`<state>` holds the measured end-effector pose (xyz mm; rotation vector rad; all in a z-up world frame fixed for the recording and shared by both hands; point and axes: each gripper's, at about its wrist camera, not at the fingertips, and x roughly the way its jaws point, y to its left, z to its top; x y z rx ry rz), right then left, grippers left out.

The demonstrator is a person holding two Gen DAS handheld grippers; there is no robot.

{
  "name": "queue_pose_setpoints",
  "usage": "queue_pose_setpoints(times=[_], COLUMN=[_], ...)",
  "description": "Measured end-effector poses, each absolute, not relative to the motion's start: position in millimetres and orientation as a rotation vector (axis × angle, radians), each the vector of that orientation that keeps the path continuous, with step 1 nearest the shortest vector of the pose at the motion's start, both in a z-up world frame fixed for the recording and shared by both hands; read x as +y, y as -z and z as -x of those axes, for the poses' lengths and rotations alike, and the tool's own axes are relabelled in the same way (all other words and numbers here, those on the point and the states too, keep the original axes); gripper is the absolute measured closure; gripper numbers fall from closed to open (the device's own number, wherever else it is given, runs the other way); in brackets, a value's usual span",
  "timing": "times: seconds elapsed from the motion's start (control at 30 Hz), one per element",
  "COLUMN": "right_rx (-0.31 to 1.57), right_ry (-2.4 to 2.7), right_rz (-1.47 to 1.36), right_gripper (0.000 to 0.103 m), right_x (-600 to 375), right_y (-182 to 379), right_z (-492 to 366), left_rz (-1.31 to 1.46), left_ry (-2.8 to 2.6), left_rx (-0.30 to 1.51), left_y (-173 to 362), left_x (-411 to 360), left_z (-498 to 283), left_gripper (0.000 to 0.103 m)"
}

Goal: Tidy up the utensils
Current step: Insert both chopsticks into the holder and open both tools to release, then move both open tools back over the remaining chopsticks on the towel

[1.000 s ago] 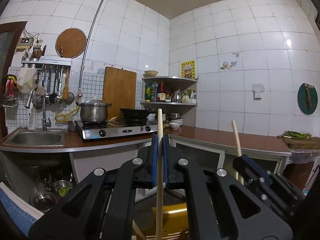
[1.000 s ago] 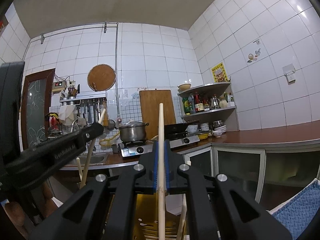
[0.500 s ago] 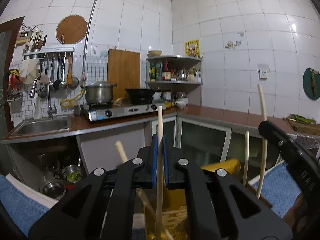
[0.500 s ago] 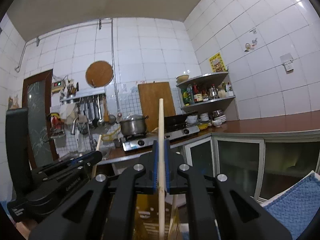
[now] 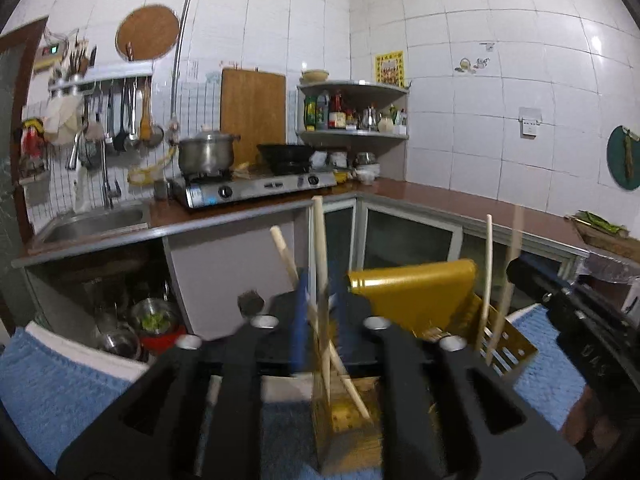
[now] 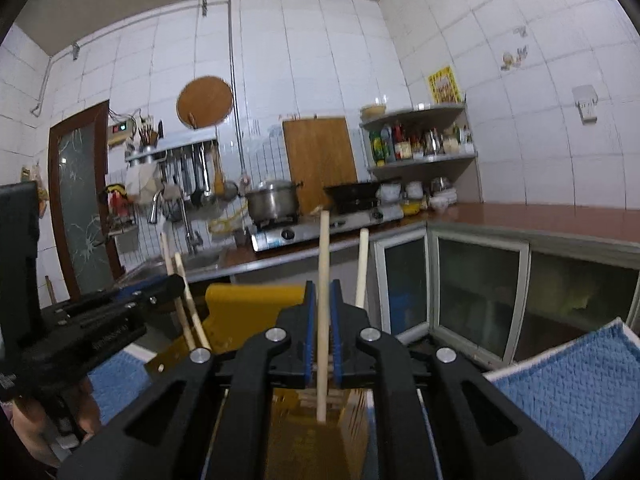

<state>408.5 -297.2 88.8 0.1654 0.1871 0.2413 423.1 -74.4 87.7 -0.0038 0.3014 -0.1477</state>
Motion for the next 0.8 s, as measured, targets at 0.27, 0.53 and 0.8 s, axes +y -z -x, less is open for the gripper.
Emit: queue_pose_setpoints(times=[0.27,0.53,0.8], right_rx=[0.249,0.386,0.474], right_ry=[-0.181,-0.132,-0.131], right_rz=[-0.167,-0.113,-0.1], right_gripper=[0.053,0.043,0.041], right_x=[-300.1,-280.6,-260.1], right_y=[-104.6,-95.5,-64.7], right_z=[-360.8,-292.5,-234.7], left_rz=[0.02,-0.011,-0.001], left_ry=[0.096,0.054,0.018], left_rx=[0.349,0.403,0.47], left_y=[-100.3,-99.5,-76.8], left_x=[-45.1,-17.0,2.3], left_z=[-369.2,-295.6,-244.7], left_gripper=[0.023,0.005,0.005])
